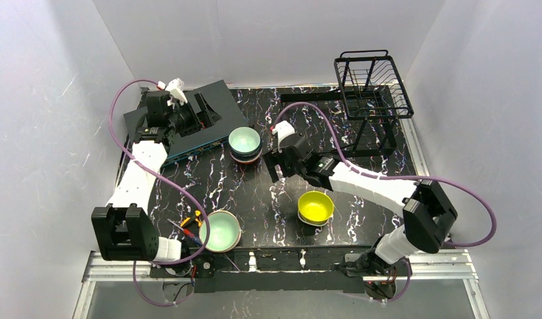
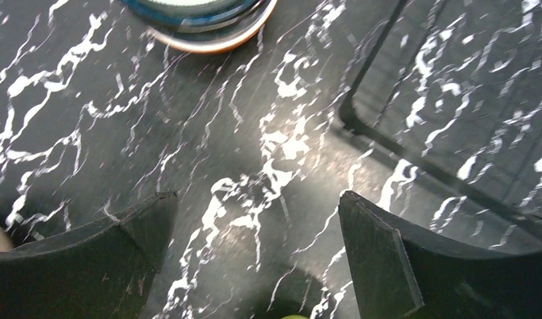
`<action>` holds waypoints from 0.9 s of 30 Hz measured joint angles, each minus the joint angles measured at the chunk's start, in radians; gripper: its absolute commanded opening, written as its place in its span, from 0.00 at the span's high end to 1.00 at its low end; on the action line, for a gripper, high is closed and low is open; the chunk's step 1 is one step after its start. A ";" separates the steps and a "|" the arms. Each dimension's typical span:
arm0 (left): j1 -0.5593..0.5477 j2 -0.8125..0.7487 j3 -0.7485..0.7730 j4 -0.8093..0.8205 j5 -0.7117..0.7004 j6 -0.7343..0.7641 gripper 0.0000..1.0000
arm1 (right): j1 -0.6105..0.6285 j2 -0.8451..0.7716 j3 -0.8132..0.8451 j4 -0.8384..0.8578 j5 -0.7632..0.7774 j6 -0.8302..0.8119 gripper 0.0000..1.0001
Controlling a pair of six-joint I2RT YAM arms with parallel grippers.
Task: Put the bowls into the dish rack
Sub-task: Adjust the dish rack at the center of the board.
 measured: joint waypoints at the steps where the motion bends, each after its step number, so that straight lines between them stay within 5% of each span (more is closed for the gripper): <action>1: 0.000 0.003 0.000 -0.005 -0.001 0.000 0.02 | -0.002 0.016 0.025 -0.013 0.032 -0.012 0.01; 7: -0.001 0.003 0.000 -0.009 -0.003 -0.007 0.02 | -0.037 0.140 0.187 -0.072 0.103 -0.052 0.01; 16: -0.020 0.053 0.000 -0.001 0.013 -0.024 0.02 | -0.169 0.396 0.435 -0.236 0.002 -0.052 0.01; 27: -0.022 0.093 0.009 -0.020 0.021 -0.025 0.03 | -0.164 0.455 0.446 -0.271 -0.113 -0.064 0.14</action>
